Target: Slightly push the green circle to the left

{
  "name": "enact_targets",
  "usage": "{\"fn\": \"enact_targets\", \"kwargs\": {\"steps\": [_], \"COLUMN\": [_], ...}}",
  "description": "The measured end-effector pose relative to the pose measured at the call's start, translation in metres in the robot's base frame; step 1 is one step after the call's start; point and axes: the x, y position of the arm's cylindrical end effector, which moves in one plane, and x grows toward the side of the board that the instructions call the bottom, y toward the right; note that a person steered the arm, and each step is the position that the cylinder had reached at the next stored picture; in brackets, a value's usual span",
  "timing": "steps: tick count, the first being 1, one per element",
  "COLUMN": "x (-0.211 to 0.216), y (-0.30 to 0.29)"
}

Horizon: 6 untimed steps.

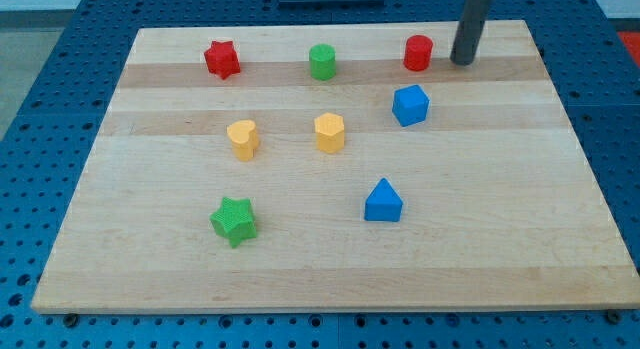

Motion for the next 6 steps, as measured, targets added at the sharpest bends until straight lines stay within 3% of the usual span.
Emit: {"fn": "enact_targets", "kwargs": {"steps": [1,2,4,6], "x": [0.015,0.015,0.028,0.040], "y": [-0.048,-0.051,-0.195,-0.217]}}
